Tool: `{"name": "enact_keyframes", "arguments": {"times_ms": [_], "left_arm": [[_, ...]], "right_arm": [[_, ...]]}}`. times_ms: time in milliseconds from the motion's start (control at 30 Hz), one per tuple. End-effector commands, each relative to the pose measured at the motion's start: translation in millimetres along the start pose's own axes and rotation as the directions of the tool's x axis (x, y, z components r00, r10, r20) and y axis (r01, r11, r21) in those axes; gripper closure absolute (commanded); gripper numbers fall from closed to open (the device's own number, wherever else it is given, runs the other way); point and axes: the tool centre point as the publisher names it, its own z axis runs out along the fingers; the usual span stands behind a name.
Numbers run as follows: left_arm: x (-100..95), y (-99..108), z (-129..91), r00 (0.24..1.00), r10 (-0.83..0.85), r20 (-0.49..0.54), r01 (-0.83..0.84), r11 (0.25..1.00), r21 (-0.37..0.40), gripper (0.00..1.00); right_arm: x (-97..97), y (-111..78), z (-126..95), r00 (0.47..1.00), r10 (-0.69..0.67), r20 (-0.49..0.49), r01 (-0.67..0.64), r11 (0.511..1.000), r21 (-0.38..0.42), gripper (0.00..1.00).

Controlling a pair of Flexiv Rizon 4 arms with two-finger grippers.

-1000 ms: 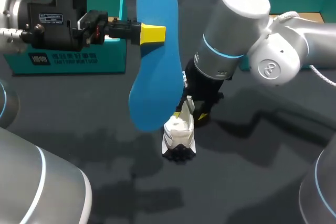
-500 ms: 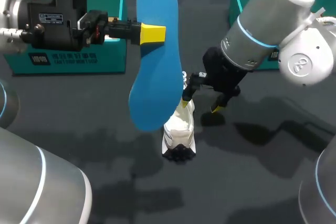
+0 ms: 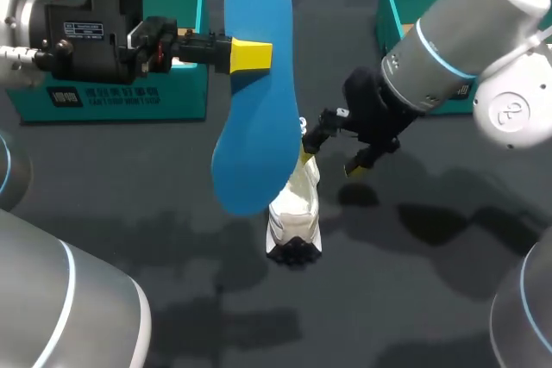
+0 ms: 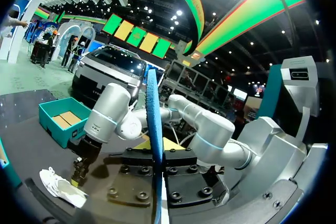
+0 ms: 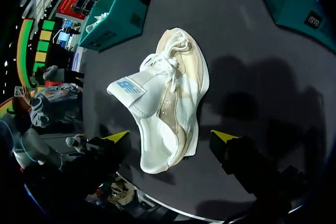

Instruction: Take the shoe out of the shoebox, open the shoe tongue, remove and reinsert the insole, then place the shoe into the shoebox

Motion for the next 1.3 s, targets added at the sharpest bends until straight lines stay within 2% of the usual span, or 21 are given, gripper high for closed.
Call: {"name": "enact_keyframes", "arguments": {"times_ms": [33,100,133,533,633,867,967,1000,1033,1300], "left_arm": [[-1.6,-1,2,1.0,0.0,-0.002,0.0,1.0,-0.002,1.0],[-1.6,-1,2,1.0,0.0,-0.002,0.0,1.0,-0.002,1.0],[-1.6,-1,2,1.0,0.0,-0.002,0.0,1.0,-0.002,1.0],[-1.6,-1,2,1.0,0.0,-0.002,0.0,1.0,-0.002,1.0],[-2.5,-4,4,0.994,0.113,0.0,-0.113,0.993,0.018,1.0],[-16.2,-13,6,0.947,0.322,-0.007,-0.321,0.944,0.072,1.0],[-24.7,-15,5,0.877,0.48,-0.017,-0.476,0.873,0.103,1.0],[-29.4,-13,5,0.825,0.565,-0.009,-0.561,0.822,0.101,1.0],[-34.4,-11,6,0.781,0.624,0.019,-0.624,0.779,0.06,1.0],[-34.4,-11,6,0.781,0.624,0.019,-0.624,0.779,0.06,1.0]], "right_arm": [[-13.0,-16.0,-25,0.985,-0.036,-0.171,0.024,0.997,-0.07,0.0],[-12.9,-16.7,-30,0.956,-0.111,-0.27,0.095,0.993,-0.074,0.0],[-12.5,-16.5,-30,0.946,-0.149,-0.289,0.135,0.988,-0.068,0.0],[-14.0,-12.7,-33,0.941,-0.14,-0.309,0.13,0.99,-0.052,0.0],[-15.9,-4.8,-41,0.934,-0.111,-0.341,0.11,0.994,-0.021,0.0],[-15.6,1.7,-61,0.909,-0.107,-0.403,0.111,0.994,-0.013,0.0],[-14.8,2.2,-68,0.886,-0.127,-0.446,0.132,0.991,-0.018,0.0],[-14.5,2.4,-69,0.875,-0.133,-0.465,0.138,0.99,-0.022,0.0],[-14.9,2.2,-71,0.874,-0.126,-0.47,0.133,0.991,-0.019,0.0],[-14.9,2.2,-71,0.874,-0.126,-0.47,0.133,0.991,-0.019,0.0]]}}
